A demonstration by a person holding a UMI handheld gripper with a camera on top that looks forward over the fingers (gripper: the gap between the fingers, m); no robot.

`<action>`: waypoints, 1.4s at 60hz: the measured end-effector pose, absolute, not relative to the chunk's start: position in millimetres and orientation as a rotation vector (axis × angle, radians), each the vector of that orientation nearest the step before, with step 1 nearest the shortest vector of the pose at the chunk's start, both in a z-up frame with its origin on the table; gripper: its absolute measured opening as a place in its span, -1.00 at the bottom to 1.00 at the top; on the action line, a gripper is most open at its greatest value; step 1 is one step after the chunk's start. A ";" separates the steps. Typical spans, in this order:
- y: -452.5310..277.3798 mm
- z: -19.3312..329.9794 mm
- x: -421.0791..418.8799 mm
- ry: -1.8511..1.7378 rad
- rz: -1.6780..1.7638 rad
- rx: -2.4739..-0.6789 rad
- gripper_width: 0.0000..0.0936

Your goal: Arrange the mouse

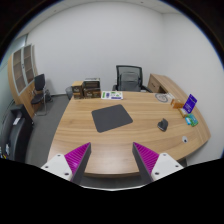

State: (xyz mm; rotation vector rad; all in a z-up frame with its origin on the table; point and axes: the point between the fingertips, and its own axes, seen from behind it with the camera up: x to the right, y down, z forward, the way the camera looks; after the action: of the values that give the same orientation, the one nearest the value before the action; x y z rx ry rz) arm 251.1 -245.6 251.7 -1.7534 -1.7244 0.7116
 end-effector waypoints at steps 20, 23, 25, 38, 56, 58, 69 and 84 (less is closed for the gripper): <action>-207.9 240.3 253.2 -1.710 0.687 -1.766 0.82; -195.0 235.6 255.8 -1.700 0.673 -1.779 0.82; -186.9 232.4 257.7 -1.696 0.668 -1.788 0.82; -117.1 215.1 263.7 -1.651 0.630 -1.808 0.82; -18.1 189.5 262.4 -1.607 0.594 -1.828 0.82; -8.8 184.5 261.6 -1.606 0.591 -1.830 0.83; 42.6 157.5 249.9 -1.603 0.570 -1.857 0.82; 92.6 116.9 200.0 -1.620 0.578 -1.849 0.82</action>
State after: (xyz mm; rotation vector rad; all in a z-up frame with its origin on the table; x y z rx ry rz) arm 200.0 92.6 116.9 -1.8491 -1.6202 0.5784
